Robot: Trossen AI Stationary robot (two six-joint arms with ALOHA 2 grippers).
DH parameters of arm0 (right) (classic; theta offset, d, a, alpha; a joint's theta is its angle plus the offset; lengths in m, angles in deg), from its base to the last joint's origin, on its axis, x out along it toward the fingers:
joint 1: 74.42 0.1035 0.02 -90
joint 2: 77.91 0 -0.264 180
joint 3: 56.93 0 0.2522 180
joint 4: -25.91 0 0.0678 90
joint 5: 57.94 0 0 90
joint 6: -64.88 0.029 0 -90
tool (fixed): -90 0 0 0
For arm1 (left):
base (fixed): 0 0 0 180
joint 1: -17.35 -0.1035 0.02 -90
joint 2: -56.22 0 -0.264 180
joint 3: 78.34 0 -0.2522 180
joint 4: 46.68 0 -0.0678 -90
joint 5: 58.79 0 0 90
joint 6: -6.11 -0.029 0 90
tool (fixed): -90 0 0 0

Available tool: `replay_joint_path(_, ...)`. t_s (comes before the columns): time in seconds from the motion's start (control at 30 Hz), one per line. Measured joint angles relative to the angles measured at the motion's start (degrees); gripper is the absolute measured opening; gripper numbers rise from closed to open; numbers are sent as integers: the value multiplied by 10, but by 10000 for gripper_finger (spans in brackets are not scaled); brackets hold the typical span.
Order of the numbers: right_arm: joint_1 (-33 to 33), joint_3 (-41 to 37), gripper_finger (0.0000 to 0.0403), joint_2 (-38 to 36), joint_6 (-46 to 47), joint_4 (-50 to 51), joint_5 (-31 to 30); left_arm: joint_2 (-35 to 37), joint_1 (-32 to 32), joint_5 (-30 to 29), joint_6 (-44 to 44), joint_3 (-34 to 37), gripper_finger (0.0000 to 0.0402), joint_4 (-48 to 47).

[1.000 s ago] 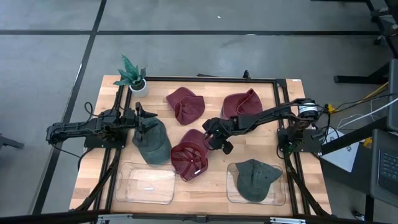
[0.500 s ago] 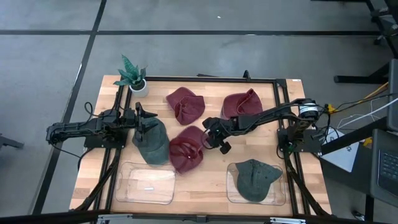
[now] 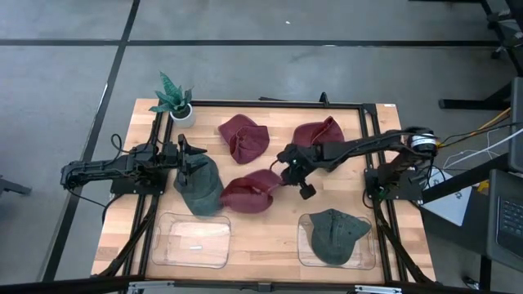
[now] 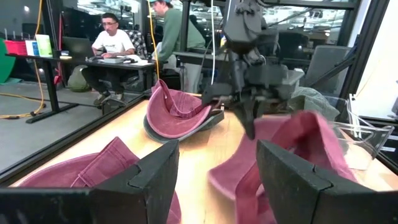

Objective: Pick & Place hat
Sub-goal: Put the bottom red cap into the left transparent bin

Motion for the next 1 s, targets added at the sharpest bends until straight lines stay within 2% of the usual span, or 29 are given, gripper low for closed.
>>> replay_joint_path(0.23, -38, 0, 14, -50, 151, 5, 228, 0, 0, 0, 0, 0, 210, 0)
replay_joint_path(0.43, -65, 0, 14, -55, 262, -15, 448, 0, 0, 0, 0, 0, 210, 0)
replay_joint_path(0.5, -69, 0, 14, -53, 275, -16, 503, 0, 0, 0, 0, 0, 210, 0)
replay_joint_path(0.57, -73, 0, 14, -51, 282, -13, 523, 0, 0, 0, 0, 0, 210, 0)
replay_joint_path(0.73, -91, -8, 14, -40, 289, -17, 529, 0, 0, 0, 0, 0, 210, 0)
replay_joint_path(0.9, -113, -13, 14, 1, 316, -13, 605, 0, 0, 0, 0, 0, 210, 0)
replay_joint_path(1.0, -120, -14, 14, 26, 320, -14, 616, 0, 0, 0, 0, 0, 210, 0)
